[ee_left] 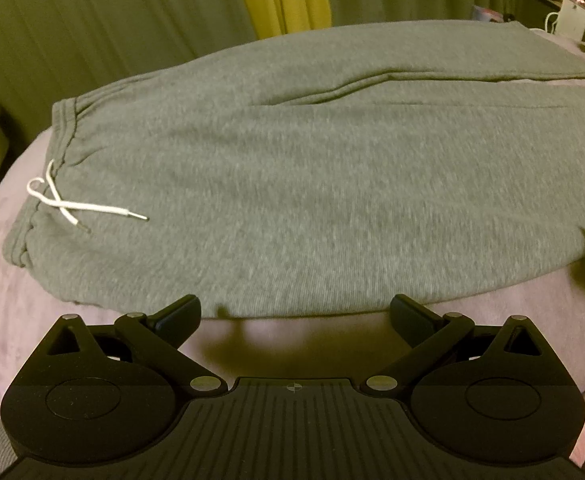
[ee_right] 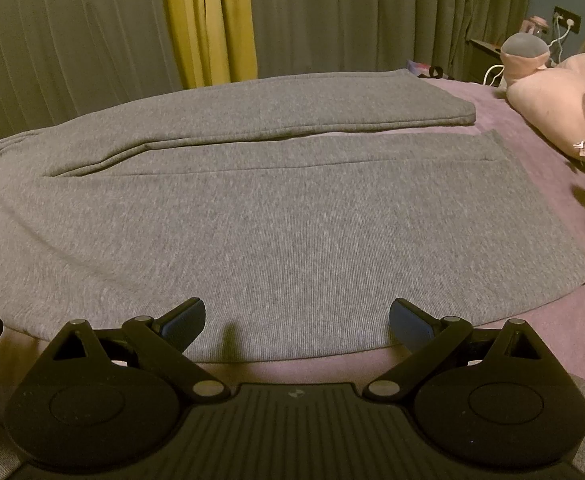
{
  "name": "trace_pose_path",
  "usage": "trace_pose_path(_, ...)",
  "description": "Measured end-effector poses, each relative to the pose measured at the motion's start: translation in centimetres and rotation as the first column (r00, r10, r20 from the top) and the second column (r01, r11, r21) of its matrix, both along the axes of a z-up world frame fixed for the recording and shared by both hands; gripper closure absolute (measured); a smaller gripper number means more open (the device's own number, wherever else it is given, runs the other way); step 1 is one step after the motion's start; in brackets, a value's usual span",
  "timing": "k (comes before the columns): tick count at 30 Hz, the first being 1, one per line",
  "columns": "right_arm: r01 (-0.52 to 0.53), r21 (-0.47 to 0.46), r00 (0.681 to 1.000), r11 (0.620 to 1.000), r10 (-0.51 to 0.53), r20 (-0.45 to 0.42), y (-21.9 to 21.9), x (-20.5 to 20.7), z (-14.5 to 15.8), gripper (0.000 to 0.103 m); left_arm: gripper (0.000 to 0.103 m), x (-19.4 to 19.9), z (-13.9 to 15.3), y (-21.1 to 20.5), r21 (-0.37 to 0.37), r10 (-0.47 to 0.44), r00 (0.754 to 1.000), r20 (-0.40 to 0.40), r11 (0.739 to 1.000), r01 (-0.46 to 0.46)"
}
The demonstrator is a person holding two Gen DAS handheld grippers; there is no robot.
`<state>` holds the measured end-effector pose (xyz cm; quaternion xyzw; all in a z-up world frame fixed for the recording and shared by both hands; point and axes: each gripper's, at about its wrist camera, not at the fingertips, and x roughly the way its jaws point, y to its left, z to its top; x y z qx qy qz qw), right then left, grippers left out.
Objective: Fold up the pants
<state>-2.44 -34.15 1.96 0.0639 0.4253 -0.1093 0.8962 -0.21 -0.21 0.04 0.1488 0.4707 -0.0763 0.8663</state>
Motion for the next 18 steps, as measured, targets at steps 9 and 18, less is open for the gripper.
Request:
trace_pose_path(9,0.004,0.000,1.000,1.000,-0.004,0.001,-0.03,-0.09,0.03,0.004,0.000,0.02,-0.11,0.00,0.005,-0.002,1.000,-0.007,1.000,0.002)
trace_pose_path(18,0.002,0.004,1.000,1.000,-0.002,0.002,-0.11,-0.16,-0.03,0.004,0.000,-0.03,-0.26,0.03,0.010,-0.003,1.000,-0.008,1.000,0.003)
